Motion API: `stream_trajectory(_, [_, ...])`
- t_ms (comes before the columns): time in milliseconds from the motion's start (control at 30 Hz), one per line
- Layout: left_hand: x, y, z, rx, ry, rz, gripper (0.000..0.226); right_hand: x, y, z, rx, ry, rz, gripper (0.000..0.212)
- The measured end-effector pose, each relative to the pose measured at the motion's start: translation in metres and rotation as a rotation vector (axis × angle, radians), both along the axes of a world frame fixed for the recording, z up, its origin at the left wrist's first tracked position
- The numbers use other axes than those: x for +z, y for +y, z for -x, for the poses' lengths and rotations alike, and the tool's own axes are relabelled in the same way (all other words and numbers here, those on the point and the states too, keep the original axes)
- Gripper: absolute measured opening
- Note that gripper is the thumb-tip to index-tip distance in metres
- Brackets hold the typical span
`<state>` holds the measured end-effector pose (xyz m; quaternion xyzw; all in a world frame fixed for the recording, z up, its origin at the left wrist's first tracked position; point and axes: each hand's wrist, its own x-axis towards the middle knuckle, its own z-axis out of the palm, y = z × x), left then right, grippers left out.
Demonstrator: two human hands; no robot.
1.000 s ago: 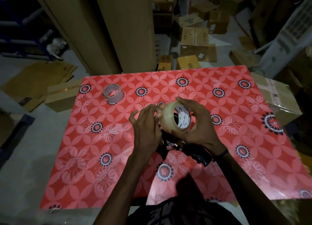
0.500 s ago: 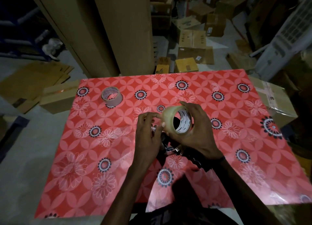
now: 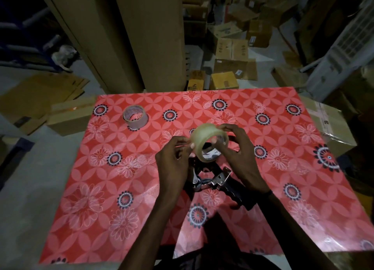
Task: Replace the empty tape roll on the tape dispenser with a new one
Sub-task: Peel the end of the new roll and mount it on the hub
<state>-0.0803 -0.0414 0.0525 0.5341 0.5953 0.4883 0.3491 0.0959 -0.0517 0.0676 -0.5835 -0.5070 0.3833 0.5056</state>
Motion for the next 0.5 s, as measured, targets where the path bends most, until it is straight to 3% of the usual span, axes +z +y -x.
stream_trajectory(67, [0.000,-0.001,-0.004,0.019,-0.027,0.004,0.008,0.001,0.006,-0.001,-0.057,0.039,0.012,0.028])
stream_trajectory(267, [-0.006,-0.004,-0.011,0.074,-0.189,0.043,0.017,-0.003,0.016,-0.006,-0.109,0.047,0.024,0.013])
stream_trajectory(367, [-0.006,-0.004,-0.010,0.062,-0.260,0.062,0.021,-0.002,0.015,-0.008,-0.101,0.088,0.057,0.022])
stream_trajectory(500, [-0.008,0.002,-0.002,-0.010,-0.206,0.055,0.022,-0.003,0.014,-0.015,-0.087,0.165,0.109,0.045])
